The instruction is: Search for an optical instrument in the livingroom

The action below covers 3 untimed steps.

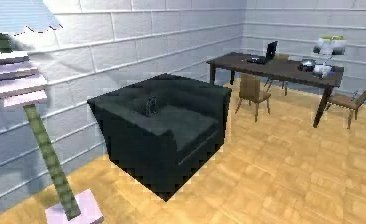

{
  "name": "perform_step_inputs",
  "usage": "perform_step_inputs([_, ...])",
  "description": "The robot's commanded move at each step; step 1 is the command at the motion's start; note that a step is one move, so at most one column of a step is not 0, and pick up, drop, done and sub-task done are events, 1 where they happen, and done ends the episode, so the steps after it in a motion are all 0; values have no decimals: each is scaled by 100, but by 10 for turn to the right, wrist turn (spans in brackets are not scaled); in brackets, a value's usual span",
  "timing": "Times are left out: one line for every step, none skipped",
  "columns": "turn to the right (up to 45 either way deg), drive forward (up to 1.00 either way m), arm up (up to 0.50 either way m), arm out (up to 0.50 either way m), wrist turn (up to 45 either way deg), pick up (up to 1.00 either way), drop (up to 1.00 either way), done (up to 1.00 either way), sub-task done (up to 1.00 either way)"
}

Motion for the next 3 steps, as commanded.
perform_step_inputs([0,65,0,0,0,0,0,0,0])
perform_step_inputs([-120,0,0,0,0,0,0,0,0])
perform_step_inputs([0,0,0,0,0,0,0,100,0])
